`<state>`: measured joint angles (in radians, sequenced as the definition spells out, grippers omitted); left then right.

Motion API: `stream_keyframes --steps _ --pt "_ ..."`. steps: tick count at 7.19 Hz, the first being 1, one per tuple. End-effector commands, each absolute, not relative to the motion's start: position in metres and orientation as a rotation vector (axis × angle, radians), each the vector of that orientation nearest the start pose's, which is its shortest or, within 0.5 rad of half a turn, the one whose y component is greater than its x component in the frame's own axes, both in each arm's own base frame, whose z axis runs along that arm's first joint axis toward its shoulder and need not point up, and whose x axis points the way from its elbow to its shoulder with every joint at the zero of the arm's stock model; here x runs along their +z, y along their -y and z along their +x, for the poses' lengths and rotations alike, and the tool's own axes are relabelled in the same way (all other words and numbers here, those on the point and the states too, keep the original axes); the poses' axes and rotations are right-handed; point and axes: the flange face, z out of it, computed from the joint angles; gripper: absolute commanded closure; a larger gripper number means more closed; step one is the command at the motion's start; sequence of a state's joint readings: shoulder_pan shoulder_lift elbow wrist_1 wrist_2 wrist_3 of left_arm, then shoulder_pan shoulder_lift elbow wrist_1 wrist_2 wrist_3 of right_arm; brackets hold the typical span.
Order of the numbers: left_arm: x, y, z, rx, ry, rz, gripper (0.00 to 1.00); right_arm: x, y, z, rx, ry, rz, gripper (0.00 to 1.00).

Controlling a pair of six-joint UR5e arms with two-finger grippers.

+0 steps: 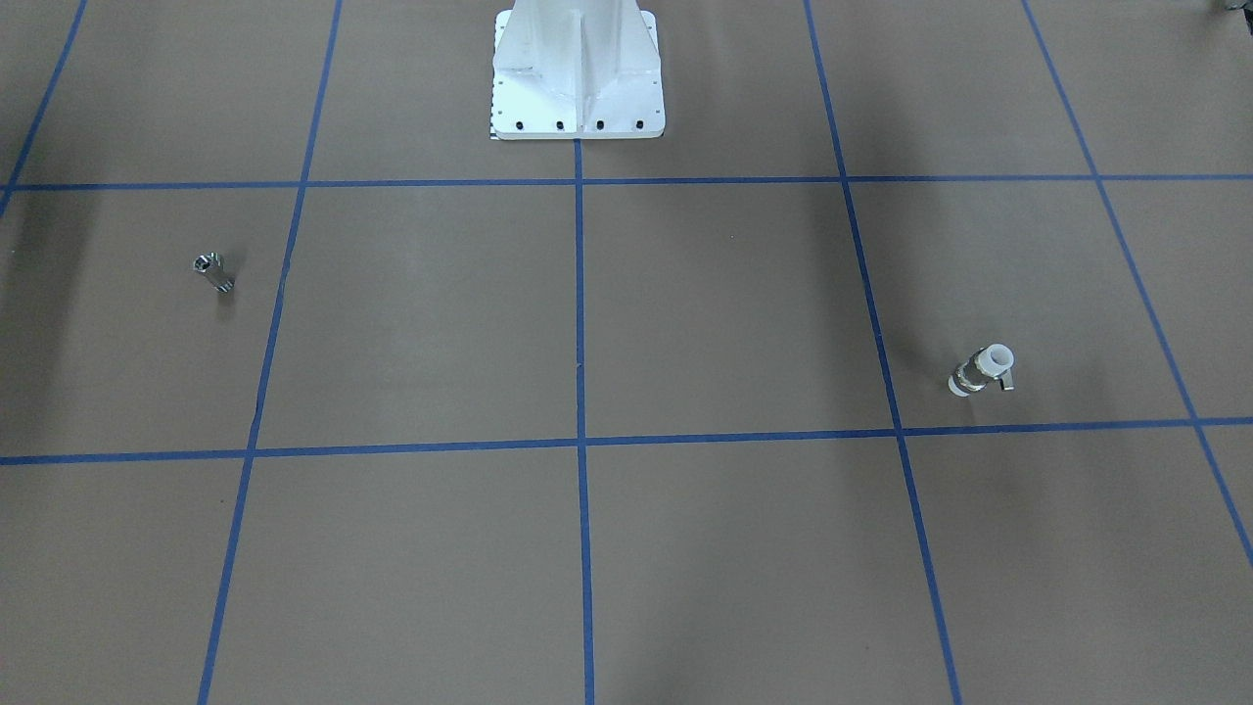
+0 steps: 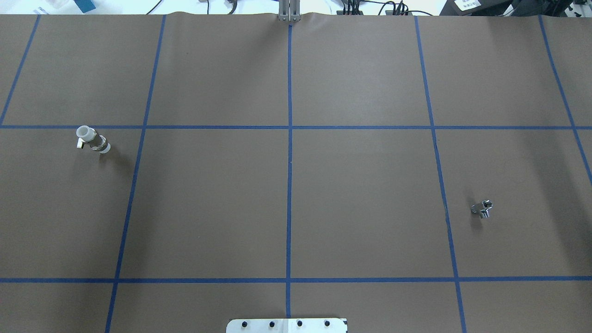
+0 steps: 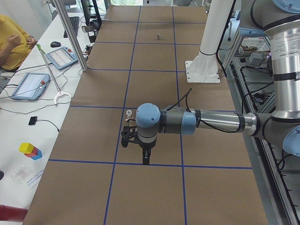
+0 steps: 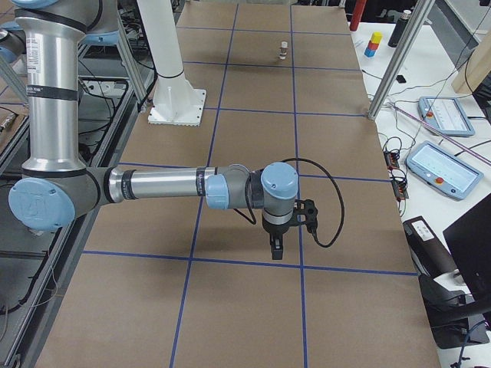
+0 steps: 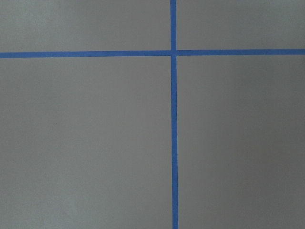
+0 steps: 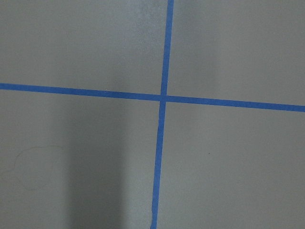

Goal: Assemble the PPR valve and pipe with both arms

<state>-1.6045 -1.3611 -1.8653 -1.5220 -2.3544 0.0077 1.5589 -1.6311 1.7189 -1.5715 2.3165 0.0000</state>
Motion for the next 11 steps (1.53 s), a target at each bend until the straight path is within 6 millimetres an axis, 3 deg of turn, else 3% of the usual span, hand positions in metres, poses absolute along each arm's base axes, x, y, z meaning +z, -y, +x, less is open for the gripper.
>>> stream_keyframes --steps 1,4,6,7,9,10,11 --pt "0.606 0.400 -0.077 -0.002 -0.782 0.069 0.00 0.616 0.472 0.060 -0.045 0.747 0.080 0.00" --pt "0.598 0.406 -0.076 0.005 -0.782 0.088 0.00 0.609 0.475 0.059 -0.053 0.747 0.097 0.00" --pt "0.568 0.413 -0.076 0.027 -0.791 0.153 0.00 0.609 0.475 0.058 -0.056 0.746 0.096 0.00" --pt "0.552 0.433 -0.076 0.069 -0.782 0.249 0.00 0.609 0.475 0.057 -0.057 0.747 0.094 0.00" --pt "0.535 0.466 -0.029 0.176 -0.802 0.261 0.00 0.609 0.475 0.055 -0.061 0.748 0.093 0.00" --pt "0.524 0.474 -0.001 0.092 -0.829 0.199 0.00 0.609 0.475 0.055 -0.060 0.749 0.092 0.00" --pt "0.504 0.485 0.044 0.052 -0.857 0.167 0.00 0.609 0.475 0.054 -0.062 0.749 0.091 0.00"
